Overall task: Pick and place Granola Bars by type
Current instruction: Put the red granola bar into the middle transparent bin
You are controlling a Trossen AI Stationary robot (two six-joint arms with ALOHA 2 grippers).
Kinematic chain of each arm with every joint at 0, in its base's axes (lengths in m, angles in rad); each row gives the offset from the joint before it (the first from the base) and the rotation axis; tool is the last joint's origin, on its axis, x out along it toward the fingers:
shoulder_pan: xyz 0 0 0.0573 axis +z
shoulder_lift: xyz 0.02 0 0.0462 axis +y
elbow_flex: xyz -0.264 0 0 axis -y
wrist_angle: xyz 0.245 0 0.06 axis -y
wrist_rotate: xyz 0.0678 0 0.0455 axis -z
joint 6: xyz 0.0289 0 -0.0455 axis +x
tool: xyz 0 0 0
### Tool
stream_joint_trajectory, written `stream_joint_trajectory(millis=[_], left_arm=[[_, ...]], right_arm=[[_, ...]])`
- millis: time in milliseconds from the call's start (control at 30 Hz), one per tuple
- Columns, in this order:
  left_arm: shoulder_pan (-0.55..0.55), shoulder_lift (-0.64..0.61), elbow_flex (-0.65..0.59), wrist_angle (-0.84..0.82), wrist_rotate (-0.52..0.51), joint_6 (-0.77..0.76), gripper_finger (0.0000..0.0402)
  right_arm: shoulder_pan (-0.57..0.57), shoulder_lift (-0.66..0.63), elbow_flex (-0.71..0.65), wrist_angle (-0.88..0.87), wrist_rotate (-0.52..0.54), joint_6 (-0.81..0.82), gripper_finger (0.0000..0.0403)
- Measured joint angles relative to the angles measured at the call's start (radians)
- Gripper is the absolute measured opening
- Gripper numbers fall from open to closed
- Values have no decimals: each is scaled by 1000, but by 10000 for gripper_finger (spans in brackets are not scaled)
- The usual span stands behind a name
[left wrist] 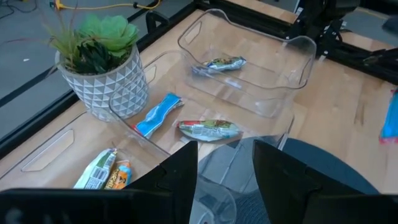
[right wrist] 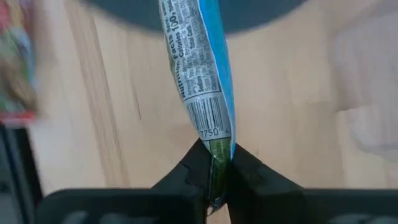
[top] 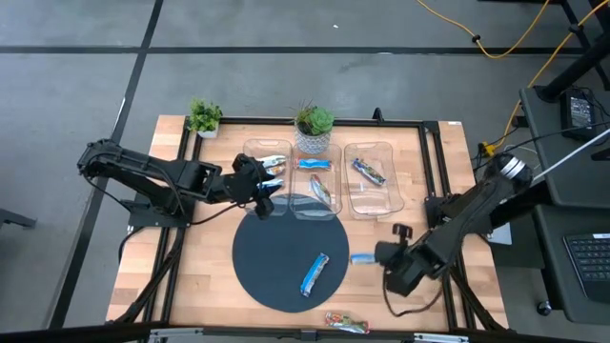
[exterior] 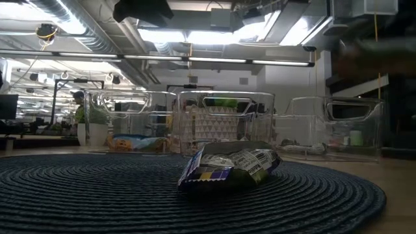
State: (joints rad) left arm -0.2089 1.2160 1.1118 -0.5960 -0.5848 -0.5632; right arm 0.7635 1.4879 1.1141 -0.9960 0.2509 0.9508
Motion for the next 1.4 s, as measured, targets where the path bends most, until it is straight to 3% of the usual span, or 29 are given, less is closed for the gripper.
stream_joint_trajectory(millis=[267,600,733,933,1133,1400], left_arm=[[0,0,0,54,-16,18,145],[0,9,0,372,2,237,145],[15,33,0,499,86,331,146],[70,77,0,620,219,349,160],[106,118,0,727,295,342,196],[120,130,0,804,324,342,236]], right_arm=[[-5,-225,0,-15,240,96,37],[-60,-407,0,16,365,31,39],[-101,-446,0,57,377,-72,35],[-172,-484,0,123,376,-222,27],[-247,-508,0,155,346,-327,42],[-356,-509,0,232,255,-474,27]])
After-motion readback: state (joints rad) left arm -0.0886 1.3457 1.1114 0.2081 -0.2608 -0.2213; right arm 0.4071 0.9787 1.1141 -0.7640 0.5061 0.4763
